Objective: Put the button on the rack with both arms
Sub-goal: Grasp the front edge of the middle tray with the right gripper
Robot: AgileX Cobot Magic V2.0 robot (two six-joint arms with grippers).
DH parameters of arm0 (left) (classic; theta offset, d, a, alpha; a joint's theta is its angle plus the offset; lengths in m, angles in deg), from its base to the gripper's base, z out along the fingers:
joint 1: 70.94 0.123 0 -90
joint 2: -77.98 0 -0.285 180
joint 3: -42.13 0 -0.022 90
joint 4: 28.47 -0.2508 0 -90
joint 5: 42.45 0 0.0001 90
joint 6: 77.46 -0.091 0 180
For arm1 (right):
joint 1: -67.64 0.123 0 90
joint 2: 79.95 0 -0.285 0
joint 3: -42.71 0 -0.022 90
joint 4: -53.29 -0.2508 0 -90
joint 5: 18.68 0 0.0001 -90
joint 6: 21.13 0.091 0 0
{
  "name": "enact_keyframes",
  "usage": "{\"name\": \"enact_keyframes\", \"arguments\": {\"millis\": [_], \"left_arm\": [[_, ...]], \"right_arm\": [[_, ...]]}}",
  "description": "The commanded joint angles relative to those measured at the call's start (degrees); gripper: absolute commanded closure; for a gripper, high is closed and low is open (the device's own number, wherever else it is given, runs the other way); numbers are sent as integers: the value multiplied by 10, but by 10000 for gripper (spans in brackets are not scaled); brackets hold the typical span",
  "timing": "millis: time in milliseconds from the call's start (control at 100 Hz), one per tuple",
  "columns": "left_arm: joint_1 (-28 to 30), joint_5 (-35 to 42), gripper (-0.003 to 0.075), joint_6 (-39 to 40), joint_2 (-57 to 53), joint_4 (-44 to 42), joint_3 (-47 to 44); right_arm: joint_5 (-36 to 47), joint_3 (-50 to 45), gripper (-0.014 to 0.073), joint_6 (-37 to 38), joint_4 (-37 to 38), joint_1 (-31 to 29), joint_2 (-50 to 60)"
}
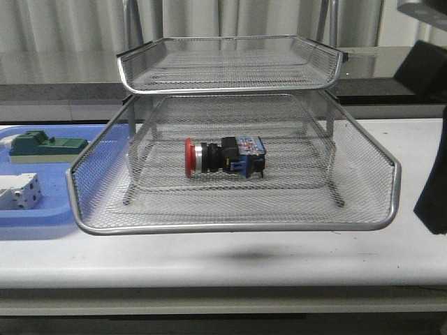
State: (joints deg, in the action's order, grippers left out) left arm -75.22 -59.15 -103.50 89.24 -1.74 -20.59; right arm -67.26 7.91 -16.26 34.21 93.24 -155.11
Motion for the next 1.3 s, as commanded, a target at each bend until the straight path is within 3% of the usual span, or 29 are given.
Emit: {"name": "enact_keyframes", "arguments": {"millis": [0, 260, 560, 1290], "left_arm": [[1, 44, 741, 4, 5, 10, 15], [1, 44, 741, 4, 5, 10, 15], [1, 44, 741, 4, 5, 10, 15], [1, 44, 741, 4, 5, 10, 15]], "right_arm": [[23, 16, 693, -2, -14, 12, -4], [72, -8, 693, 1, -19, 59, -29], [189, -48, 693, 4, -21, 97, -30], [304, -57, 693, 5, -20, 100, -91]]}}
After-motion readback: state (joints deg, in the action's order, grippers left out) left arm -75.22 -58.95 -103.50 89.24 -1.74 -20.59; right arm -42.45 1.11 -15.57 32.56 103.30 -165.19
